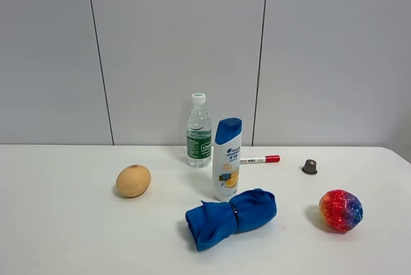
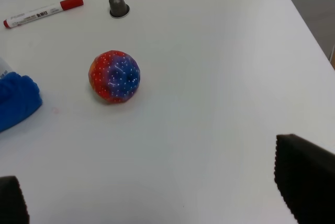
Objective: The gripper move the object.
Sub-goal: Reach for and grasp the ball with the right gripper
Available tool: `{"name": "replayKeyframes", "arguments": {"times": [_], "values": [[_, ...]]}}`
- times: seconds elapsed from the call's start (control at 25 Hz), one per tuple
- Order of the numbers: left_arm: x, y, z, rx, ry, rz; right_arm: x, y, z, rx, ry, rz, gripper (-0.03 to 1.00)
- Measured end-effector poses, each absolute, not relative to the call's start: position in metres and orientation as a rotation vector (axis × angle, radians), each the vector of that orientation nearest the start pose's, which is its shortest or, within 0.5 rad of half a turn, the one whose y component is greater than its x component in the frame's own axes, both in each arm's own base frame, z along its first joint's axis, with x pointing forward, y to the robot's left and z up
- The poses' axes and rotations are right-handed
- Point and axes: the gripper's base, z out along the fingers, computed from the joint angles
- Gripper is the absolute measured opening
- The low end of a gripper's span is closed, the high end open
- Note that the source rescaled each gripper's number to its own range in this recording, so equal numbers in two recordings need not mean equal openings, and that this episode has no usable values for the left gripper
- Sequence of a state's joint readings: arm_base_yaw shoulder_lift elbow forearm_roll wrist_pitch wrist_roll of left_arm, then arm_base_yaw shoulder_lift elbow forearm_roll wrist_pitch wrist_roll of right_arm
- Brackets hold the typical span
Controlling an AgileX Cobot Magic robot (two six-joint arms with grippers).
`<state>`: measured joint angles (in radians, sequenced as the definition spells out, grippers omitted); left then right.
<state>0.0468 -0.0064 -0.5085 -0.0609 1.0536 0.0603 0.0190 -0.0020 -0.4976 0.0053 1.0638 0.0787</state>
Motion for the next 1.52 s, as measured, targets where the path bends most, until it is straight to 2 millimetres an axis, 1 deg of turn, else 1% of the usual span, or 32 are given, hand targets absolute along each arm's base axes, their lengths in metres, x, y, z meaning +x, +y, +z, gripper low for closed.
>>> {"name": "replayKeyframes", "arguments": {"times": [0.04, 1.52], "values": [[-0.0065, -0.0051, 0.2803, 0.017, 2.021, -0.005, -0.005, 0.0003, 0.2763, 0.061, 2.048, 0.067, 0.93], [-0.0065, -0.0051, 0.2803, 0.017, 2.021, -0.005, -0.005, 0.0003, 0.2763, 0.061, 2.048, 0.067, 0.93]]}}
